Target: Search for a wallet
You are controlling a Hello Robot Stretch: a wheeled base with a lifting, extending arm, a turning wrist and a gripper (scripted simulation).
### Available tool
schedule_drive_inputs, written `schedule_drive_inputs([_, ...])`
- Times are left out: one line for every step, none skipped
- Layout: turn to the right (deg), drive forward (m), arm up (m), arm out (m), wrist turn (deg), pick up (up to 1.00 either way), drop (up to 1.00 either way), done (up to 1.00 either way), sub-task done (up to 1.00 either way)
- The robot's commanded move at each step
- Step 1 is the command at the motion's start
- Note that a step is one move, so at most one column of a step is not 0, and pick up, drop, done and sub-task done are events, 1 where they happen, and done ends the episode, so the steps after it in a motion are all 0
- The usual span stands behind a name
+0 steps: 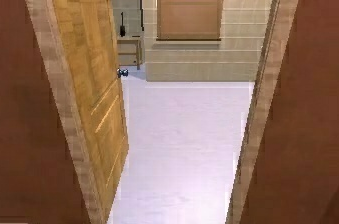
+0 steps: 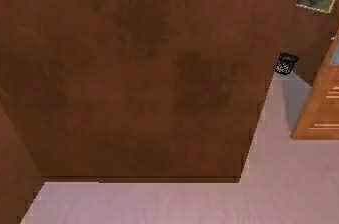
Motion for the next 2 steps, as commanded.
schedule_drive_inputs([0.0, 1.00, 0.00, 0.00, 0.0, 0.00, 0.00, 0.00, 0.00])
schedule_drive_inputs([0.0, 0.20, 0.00, 0.00, 0.0, 0.00, 0.00, 0.00, 0.00])
